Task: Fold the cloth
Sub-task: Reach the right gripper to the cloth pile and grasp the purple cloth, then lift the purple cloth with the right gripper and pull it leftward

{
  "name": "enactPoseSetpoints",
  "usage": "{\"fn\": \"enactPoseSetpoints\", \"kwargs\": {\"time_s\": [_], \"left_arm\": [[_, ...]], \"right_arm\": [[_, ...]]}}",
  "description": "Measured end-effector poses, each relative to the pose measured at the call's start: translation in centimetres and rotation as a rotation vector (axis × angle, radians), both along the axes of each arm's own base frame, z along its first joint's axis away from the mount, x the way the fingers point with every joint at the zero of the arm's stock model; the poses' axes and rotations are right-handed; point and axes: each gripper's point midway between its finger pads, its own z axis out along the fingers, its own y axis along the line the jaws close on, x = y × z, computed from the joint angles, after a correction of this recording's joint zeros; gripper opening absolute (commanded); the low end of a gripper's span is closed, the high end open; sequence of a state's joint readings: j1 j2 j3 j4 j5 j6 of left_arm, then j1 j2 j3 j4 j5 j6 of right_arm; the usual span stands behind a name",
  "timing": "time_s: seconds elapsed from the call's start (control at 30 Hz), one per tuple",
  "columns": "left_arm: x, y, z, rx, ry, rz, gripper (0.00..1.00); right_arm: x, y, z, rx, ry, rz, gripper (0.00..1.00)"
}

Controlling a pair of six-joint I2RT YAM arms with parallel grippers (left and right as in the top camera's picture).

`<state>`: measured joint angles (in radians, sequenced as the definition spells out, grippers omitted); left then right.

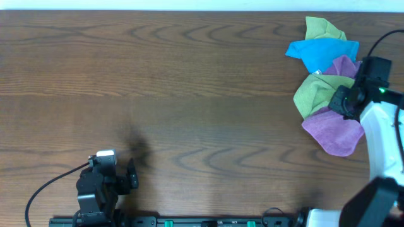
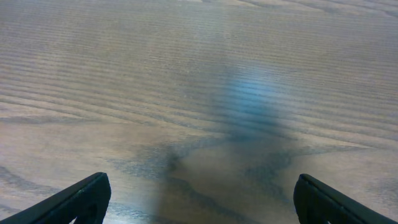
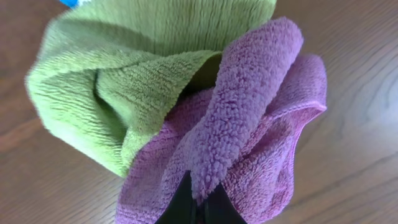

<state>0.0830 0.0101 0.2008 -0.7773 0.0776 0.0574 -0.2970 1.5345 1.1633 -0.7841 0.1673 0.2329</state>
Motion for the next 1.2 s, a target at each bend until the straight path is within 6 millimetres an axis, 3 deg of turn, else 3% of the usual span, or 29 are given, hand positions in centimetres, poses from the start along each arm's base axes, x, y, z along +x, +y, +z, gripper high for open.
{"fn": "enactPoseSetpoints", "kwargs": {"time_s": [0.23,0.43,0.53,0.63,0.8,1.03,1.2], "left_arm": [[0.0,0.0,0.0,0.0,0.0,0.0,0.95],[0.0,0.0,0.0,0.0,0.0,0.0,0.95],[0.0,0.0,0.0,0.0,0.0,0.0,0.95],[0.0,0.0,0.0,0.0,0.0,0.0,0.95],[0.0,0.0,0.0,0.0,0.0,0.0,0.95],[0.0,0.0,0.0,0.0,0.0,0.0,0.95],[0.0,0.0,0.0,0.0,0.0,0.0,0.95]], "right_arm": [[-2.7,1.0,6.4,-0.044,-0.124,0.035,0.01],[-5.6,3.7,9.3,-0.02,-0.17,0.126,0.01],[-6.6,6.4,10.2,0.008,-0.189,0.22,0.01],[-7.8,10.4,11.0,0.054,-0.205,0.369,0.01],[-8.1,16.3,11.3,0.144,-0.219,0.589,0.02],[-6.7,24.3,11.3,0.221,-0.258,0.856,0.01],[-4.8,29.8,10.2,0.261,-0.273,0.988,0.02]]}}
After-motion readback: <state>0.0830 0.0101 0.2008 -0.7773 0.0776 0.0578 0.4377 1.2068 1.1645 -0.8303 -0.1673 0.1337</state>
